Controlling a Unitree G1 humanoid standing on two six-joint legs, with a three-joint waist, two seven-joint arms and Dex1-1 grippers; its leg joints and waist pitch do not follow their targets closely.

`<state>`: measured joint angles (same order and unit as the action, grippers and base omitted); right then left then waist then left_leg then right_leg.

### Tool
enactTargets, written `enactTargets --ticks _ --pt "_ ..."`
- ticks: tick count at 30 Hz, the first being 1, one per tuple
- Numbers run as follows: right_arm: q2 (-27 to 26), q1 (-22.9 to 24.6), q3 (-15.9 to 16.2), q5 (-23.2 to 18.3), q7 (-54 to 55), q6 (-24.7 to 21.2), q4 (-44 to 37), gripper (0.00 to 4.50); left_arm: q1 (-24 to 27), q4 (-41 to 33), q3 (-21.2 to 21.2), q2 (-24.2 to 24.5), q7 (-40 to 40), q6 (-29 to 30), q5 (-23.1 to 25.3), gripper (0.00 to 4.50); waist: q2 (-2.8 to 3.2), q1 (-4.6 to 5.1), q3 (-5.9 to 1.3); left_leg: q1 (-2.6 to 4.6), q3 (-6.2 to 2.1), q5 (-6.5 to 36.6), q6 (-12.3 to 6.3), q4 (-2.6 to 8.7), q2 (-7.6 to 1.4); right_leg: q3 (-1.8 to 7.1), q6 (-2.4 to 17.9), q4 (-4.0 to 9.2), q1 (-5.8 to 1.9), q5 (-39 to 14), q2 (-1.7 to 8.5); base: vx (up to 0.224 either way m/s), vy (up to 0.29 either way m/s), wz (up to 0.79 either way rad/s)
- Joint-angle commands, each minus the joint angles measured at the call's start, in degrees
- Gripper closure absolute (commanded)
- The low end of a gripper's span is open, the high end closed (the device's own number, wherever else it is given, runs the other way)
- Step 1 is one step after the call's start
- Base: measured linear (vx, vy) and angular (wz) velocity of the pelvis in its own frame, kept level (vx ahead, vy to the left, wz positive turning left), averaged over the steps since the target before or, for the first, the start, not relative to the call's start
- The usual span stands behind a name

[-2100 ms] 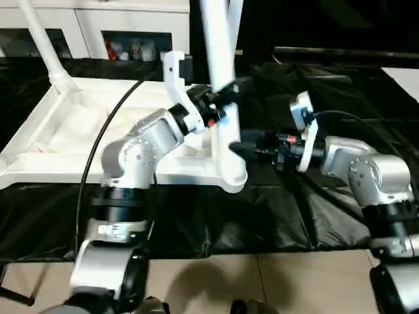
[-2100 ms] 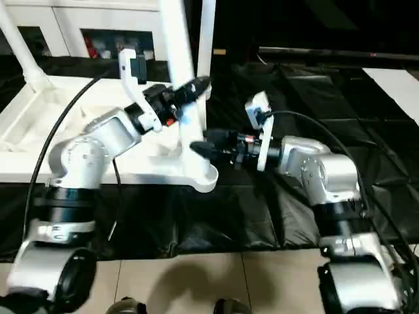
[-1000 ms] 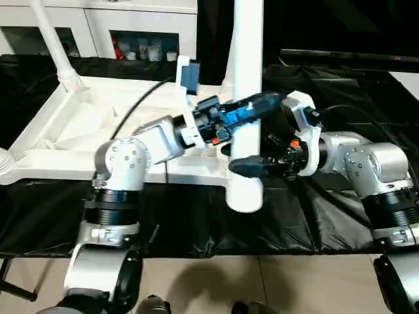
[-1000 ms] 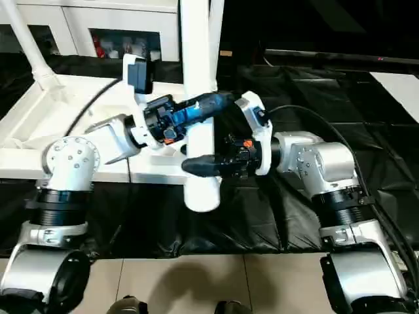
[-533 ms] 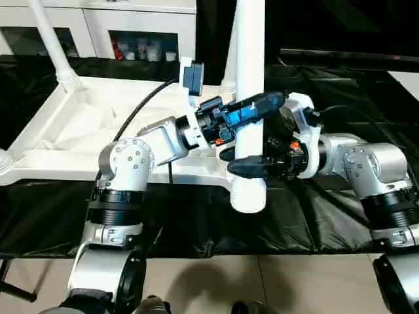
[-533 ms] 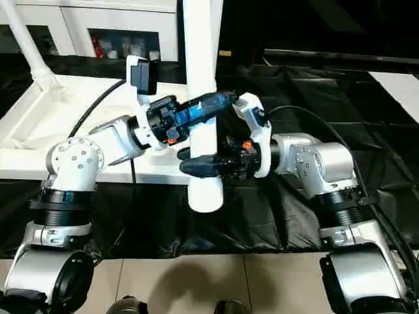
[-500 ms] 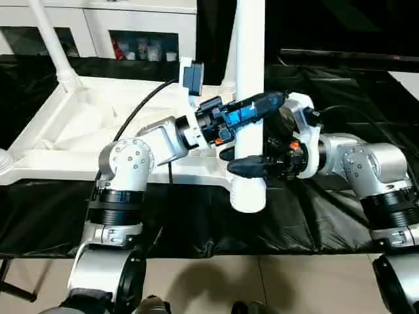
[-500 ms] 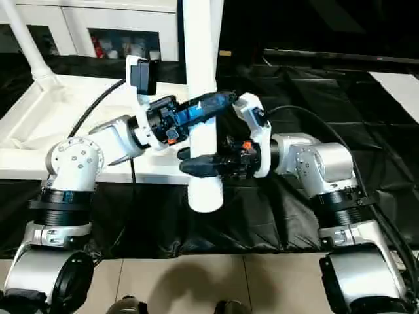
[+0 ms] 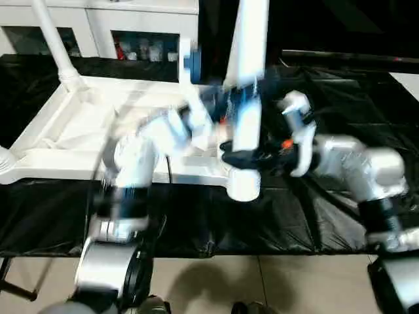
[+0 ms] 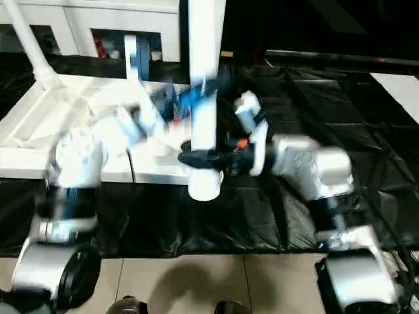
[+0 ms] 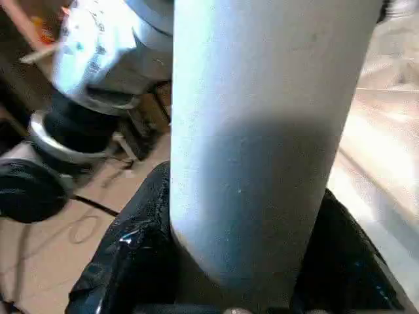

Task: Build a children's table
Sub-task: Pick table leg

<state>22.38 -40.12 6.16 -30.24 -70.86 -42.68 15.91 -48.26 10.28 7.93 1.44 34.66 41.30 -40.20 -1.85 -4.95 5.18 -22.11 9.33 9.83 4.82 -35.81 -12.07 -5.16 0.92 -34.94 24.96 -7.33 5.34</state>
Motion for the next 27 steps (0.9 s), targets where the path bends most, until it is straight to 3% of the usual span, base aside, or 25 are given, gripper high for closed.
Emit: enactTargets --ticks 1,3,6,8,15,16,22,27 --pt "-0.59 -0.54 0.31 1.60 1.57 2.75 -1.02 2.61 -0.81 0.59 -0.61 -0.88 -4.41 -0.66 2.81 1.91 -0.55 -0.06 -5.98 0.36 0.52 9.15 -1.00 3.71 -0.17 1.72 5.95 4.60 -4.38 -22.40 1.93 0.000 0.000 0.00" --pt "-1.27 -0.67 0.22 2.53 3.49 3.88 -0.63 2.61 -0.95 0.45 -0.15 -1.59 -8.02 -1.64 4.28 2.28 -0.62 -0.08 -6.03 0.31 0.51 8.74 -1.16 3.71 -0.26 1.74 6.48 4.45 -4.34 -21.39 1.95 0.000 0.000 0.00" --pt "-1.72 -0.69 0.12 2.69 4.72 4.21 -0.75 2.61 -0.69 0.25 -0.32 -1.95 -8.90 -2.46 4.73 2.48 -0.84 -0.08 -6.11 0.22 0.58 8.42 -1.55 3.65 -0.14 1.72 6.82 4.45 -4.43 -20.64 1.92 0.000 0.000 0.00" --pt "-2.01 -0.65 0.09 2.73 5.49 4.32 -1.08 2.61 -0.19 -0.06 -1.10 -2.01 -8.56 -3.30 5.24 2.59 -0.62 -0.12 -6.05 0.26 0.55 8.58 -1.84 3.70 -0.20 1.72 7.02 4.45 -4.36 -20.58 1.95 0.000 0.000 0.00" --pt "-2.52 -0.59 -0.04 3.66 6.46 5.47 -1.63 2.61 0.08 -0.58 -3.28 -1.81 -7.44 -5.37 7.28 2.70 -0.68 -0.03 -6.02 0.31 0.56 9.48 -1.77 3.72 -0.20 1.70 6.93 4.52 -4.32 -21.19 1.97 0.000 0.000 0.00" --pt "-2.67 -0.65 -0.25 3.24 6.38 4.83 -1.53 2.05 0.11 -0.69 -3.52 -1.69 -7.49 -5.61 7.67 2.70 -0.69 -0.01 -6.05 0.32 0.54 9.33 -1.83 3.72 -0.23 1.73 7.01 4.46 -4.35 -20.81 1.96 0.000 0.000 0.00" --pt "-1.05 -1.37 0.62 3.92 4.91 4.32 0.19 1.60 0.04 -0.74 -4.56 -0.80 -5.65 -5.52 7.67 2.71 -0.58 -0.05 -6.08 0.38 0.53 9.23 -1.95 3.73 -0.29 1.77 7.68 4.30 -4.37 -19.65 1.95 0.000 0.000 0.00" --pt "1.42 -1.99 1.05 2.12 -0.71 1.94 0.98 1.59 0.26 -1.26 -5.47 -0.02 -3.04 -4.98 7.04 2.71 -0.63 -0.10 -6.01 0.33 0.57 9.75 -2.22 3.69 -0.25 1.77 7.89 4.42 -4.46 -19.96 1.95 0.000 0.000 0.00"
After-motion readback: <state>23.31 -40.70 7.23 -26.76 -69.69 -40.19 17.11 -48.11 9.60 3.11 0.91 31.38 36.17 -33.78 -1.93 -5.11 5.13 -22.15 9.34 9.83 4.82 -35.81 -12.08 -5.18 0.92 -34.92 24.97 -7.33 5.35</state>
